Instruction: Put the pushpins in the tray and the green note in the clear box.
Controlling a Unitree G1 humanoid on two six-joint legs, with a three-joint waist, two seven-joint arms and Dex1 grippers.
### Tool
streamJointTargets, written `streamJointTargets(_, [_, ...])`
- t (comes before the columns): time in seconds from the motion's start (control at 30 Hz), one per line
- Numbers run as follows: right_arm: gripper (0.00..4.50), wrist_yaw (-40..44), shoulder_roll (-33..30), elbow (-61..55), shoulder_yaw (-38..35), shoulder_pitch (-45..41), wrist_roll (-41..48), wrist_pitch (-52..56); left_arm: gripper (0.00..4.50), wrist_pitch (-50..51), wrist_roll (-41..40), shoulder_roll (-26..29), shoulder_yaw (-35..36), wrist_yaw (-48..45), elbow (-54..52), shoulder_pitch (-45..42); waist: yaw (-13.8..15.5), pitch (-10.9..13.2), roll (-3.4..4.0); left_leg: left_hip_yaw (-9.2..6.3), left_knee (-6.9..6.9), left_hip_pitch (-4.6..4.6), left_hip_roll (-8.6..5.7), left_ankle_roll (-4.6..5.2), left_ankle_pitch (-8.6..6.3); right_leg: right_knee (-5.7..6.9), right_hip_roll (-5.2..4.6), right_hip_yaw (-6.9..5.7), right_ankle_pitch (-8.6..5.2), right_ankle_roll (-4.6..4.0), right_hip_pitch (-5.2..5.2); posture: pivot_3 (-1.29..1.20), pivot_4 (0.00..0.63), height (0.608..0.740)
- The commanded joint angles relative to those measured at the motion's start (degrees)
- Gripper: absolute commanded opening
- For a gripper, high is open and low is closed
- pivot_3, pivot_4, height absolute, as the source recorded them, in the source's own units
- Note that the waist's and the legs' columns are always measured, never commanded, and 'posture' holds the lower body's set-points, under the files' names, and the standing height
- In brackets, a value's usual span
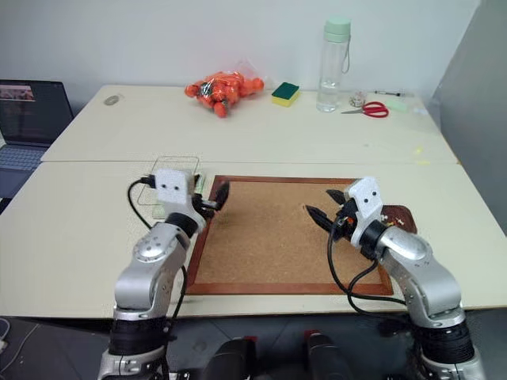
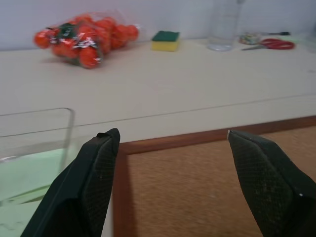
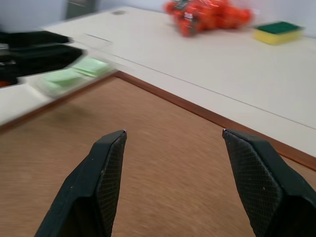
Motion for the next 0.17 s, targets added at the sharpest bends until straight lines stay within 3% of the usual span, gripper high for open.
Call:
streamJointTargets(0.03, [3.28,-10.7,4.5,-0.5,-2.0,2.4,-6.2,-1.2,3.69,-2.9,1.1,-1.8,-1.7,1.6,-4.3,4.5,0.0,0.0,0.01,0.00,-0.01,0.01,0.02,0.00,0.00,0.01,0.00,0.01,0.00,0.00,0.00,0.00,0.150,0.740])
streamJointTargets(0.17, [3.28,-13.1,8.1,-2.7,0.6,6.2,-8.5,-1.3,3.69,-2.5,1.2,-5.2,-2.8,4.2,-5.8,9.1,0.0,0.0,0.01,0.00,-0.03,0.00,0.05,0.00,0.00,0.01,0.00,0.03,-0.02,-0.02,-0.01,0.00,0.150,0.740])
